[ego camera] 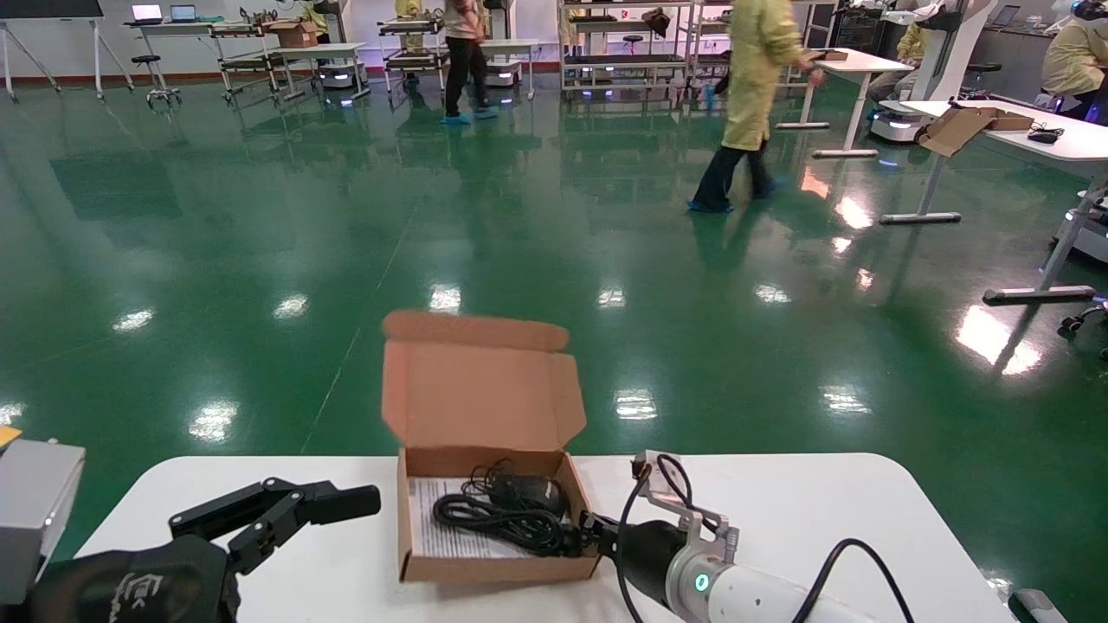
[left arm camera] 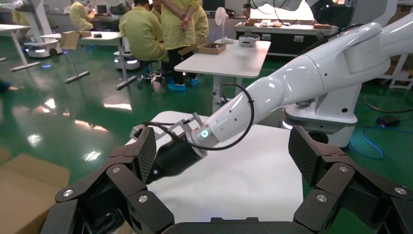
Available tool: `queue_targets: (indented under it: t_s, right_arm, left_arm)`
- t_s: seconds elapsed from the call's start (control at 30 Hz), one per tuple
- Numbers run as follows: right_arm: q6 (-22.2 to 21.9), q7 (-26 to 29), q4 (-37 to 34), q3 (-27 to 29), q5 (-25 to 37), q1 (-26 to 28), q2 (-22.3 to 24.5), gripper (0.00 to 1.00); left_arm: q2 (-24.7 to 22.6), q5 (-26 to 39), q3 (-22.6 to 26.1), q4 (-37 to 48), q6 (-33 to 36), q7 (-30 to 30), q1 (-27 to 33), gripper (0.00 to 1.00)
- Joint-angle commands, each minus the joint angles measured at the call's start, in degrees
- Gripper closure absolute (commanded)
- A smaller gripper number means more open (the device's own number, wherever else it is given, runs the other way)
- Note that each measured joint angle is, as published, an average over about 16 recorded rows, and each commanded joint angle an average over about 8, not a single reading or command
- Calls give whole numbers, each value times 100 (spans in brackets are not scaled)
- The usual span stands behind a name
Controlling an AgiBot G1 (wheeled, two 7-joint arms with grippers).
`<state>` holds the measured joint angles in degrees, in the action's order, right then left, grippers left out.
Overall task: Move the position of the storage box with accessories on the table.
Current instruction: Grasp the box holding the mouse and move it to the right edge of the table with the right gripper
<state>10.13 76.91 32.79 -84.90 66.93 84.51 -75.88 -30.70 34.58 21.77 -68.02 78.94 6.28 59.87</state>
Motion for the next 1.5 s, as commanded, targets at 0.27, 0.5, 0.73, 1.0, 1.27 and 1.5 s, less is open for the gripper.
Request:
queue_targets:
  t_s: [0.27,0.5,0.73,1.0,1.27,1.5]
  right_arm:
    - [252,-194,201,54,39,245,410,100]
    - [479,-346,708,62,138,561,1082,100]
    - [721,-550,1526,60,342,1039,2090,100]
    - [1009,-559,2258,8,611,1562,3332,100]
    - [992,-458,2767,-87,889,1732,4384,100]
    - [667,-362,3010,-244,1050,1448,5010,100]
  left_arm:
    - [0,0,0,0,0,0,0,0]
    - [0,0,0,0,0,0,0,0]
    - [0,0,0,0,0,0,0,0]
    - [0,0,0,0,0,0,0,0]
    - [0,0,0,0,0,0,0,0]
    - [0,0,0,0,0,0,0,0]
